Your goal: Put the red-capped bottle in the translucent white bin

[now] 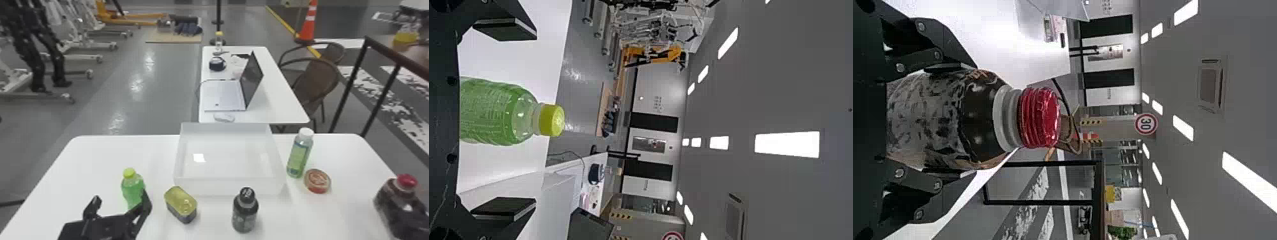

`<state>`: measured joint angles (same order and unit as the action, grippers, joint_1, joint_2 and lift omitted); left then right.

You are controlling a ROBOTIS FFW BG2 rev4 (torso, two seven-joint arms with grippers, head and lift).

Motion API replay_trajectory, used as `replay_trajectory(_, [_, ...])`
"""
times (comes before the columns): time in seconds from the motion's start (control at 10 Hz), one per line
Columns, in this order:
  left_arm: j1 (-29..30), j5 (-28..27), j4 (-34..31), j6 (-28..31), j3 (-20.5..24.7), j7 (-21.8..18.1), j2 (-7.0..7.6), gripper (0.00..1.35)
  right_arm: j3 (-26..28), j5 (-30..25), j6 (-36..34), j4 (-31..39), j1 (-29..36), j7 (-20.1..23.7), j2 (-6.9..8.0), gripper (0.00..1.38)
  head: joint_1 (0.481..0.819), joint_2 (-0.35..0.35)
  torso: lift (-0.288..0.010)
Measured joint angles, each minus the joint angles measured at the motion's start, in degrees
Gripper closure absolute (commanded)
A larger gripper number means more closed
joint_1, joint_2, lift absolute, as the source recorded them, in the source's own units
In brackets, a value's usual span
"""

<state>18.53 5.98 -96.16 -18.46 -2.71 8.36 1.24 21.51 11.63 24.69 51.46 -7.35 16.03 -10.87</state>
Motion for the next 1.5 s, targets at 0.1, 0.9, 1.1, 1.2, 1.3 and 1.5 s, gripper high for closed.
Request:
replay_trajectory(0.1, [-0.1,0.0,0.0,0.0,0.0,-0.1,-0.01,0.13,0.0,0.4,-1.7,3.4,0.9,-0.1,0.73,0.9,0.549,0.0,-0.1])
replay_trajectory(0.9, [-1.0,0.6,0.9,0.0,-0.7,-0.1,0.49,0.12,-9.0,0.7,-33.9,43.2,3.9,-2.5,4.27,0.9,0.549,0.0,-0.1])
replay_trajectory(1.1, [-1.2,0.8,1.1,-0.1,-1.0,-0.1,0.75,0.12,-14.8,3.7,-34.2,40.1,-0.2,-2.5,2.44,0.9,0.549,0.0,-0.1])
replay_trajectory(1.2, [-1.3,0.9,1.2,0.0,-1.0,-0.1,0.85,0.12,-17.4,4.8,-34.2,38.6,-2.4,-2.5,2.16,0.9,0.549,0.0,-0.1])
replay_trajectory(1.3, [-1.3,1.0,1.2,0.0,-1.0,-0.1,0.93,0.12,-19.4,5.4,-34.1,37.6,-4.0,-2.5,2.05,0.9,0.549,0.0,-0.1])
replay_trajectory(1.5, [-1.4,1.1,1.2,0.3,-1.1,-0.1,1.16,0.12,-23.8,6.6,-34.1,34.8,-7.4,-2.5,1.77,0.9,0.549,0.0,-0.1])
